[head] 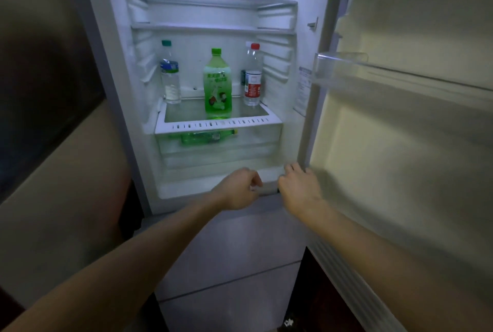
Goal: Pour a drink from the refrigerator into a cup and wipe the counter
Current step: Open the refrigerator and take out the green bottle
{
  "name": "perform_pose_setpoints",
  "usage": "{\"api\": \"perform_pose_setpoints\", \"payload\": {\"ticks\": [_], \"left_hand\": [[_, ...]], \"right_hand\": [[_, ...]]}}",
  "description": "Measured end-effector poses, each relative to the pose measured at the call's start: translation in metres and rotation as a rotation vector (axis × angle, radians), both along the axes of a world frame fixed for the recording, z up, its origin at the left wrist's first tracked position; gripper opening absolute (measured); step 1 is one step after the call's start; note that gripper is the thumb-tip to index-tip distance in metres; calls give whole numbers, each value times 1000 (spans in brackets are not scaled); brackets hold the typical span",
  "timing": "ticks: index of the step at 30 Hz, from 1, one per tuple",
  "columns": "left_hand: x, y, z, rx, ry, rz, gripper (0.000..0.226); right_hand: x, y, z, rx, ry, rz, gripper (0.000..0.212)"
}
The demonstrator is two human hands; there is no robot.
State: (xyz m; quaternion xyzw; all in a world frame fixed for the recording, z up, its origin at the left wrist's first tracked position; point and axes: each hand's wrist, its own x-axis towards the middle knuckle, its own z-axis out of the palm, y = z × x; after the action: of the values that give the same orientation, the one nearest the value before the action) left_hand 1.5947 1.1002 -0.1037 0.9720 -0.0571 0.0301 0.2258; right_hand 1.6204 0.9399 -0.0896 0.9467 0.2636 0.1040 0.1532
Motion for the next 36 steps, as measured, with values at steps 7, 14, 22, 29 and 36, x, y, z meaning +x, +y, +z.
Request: {"api": "perform_pose_setpoints", "payload": {"ticks": [7, 14, 22, 29, 36], "left_hand": [[43, 42, 44, 77, -37, 170, 29], [73, 75, 60, 172, -45, 236, 27], [129, 128, 76, 125, -161, 361, 21], [194, 165, 79, -507, -276, 581, 77], [239, 187, 63, -902, -186, 377, 91]], "right_hand": [[65, 46, 41, 214, 12, 112, 14], [118, 84, 50, 333, 89, 154, 12], [174, 108, 48, 348, 193, 91, 6], [214, 129, 63, 402, 154, 21, 19], [228, 148, 59, 405, 149, 32, 23]]}}
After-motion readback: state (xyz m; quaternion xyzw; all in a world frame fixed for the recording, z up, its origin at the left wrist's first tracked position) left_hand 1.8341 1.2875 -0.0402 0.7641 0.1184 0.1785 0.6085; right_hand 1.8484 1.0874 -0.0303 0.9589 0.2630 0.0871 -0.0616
